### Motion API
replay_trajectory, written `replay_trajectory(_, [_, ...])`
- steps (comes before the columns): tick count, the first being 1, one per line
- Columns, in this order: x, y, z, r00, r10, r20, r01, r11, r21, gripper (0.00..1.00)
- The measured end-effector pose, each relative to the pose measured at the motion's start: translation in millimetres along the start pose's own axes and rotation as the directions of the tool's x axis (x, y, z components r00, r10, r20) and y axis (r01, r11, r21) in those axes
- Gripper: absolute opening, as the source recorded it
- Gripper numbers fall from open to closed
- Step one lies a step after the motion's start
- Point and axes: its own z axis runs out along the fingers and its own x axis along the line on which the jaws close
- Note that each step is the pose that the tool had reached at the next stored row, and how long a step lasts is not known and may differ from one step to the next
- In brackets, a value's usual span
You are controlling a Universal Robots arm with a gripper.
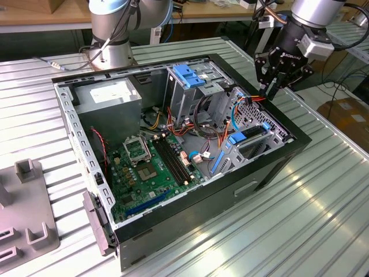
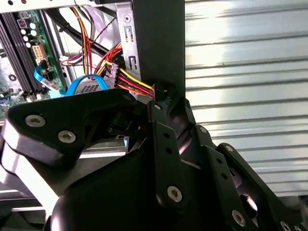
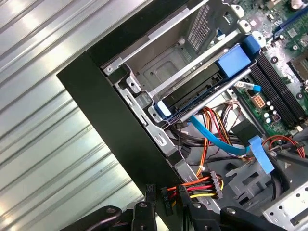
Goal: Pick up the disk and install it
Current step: 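Insert the first disk wire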
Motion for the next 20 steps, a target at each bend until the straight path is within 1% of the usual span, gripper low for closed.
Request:
replay_trajectory(3, [0.0,0.0,0.0,1.0,-0.005,-0.0003,0.005,1.0,0.0002,0.31])
replay_trajectory(5, [0.0,0.0,0.1,0.9997,-0.024,-0.0007,0.024,0.9997,0.0008,0.31])
replay_trajectory(7, [0.1,0.1,0.0,0.9985,-0.055,-0.001,0.055,0.9985,0.0015,0.31])
replay_trajectory(10, [0.1,0.1,0.0,0.9982,-0.06,-0.0011,0.06,0.9982,0.0015,0.31])
replay_trajectory(11, [0.1,0.1,0.0,0.9982,-0.06,-0.001,0.06,0.9982,0.0015,0.29])
replay_trajectory(12, [0.3,0.4,-0.3,0.9982,-0.06,-0.0013,0.06,0.9982,0.0012,0.23])
replay_trajectory(13, [0.3,0.4,-1.1,0.9982,-0.06,-0.001,0.06,0.9982,0.0015,0.23])
replay_trajectory(14, [0.4,0.5,-7.2,0.9982,-0.06,-0.0008,0.06,0.9982,0.0017,0.17])
replay_trajectory(15, [0.5,0.5,-12.9,0.9982,-0.06,-0.0009,0.06,0.9982,0.0014,0.17])
replay_trajectory(16, [0.6,0.5,-15.3,0.9982,-0.06,-0.0009,0.06,0.9982,0.0015,0.17])
replay_trajectory(17, [0.7,0.6,-16.7,0.9982,-0.06,-0.0008,0.06,0.9982,0.0015,0.17])
replay_trajectory(18, [0.6,0.5,-16.7,0.9988,-0.05,-0.0007,0.05,0.9988,0.0014,0.17])
replay_trajectory(19, [0.6,0.5,-16.8,0.9997,-0.026,-0.0006,0.026,0.9997,0.0009,0.17])
replay_trajectory(20, [0.6,0.5,-16.9,0.9999,-0.01,-0.0006,0.01,0.9999,0.0005,0.17])
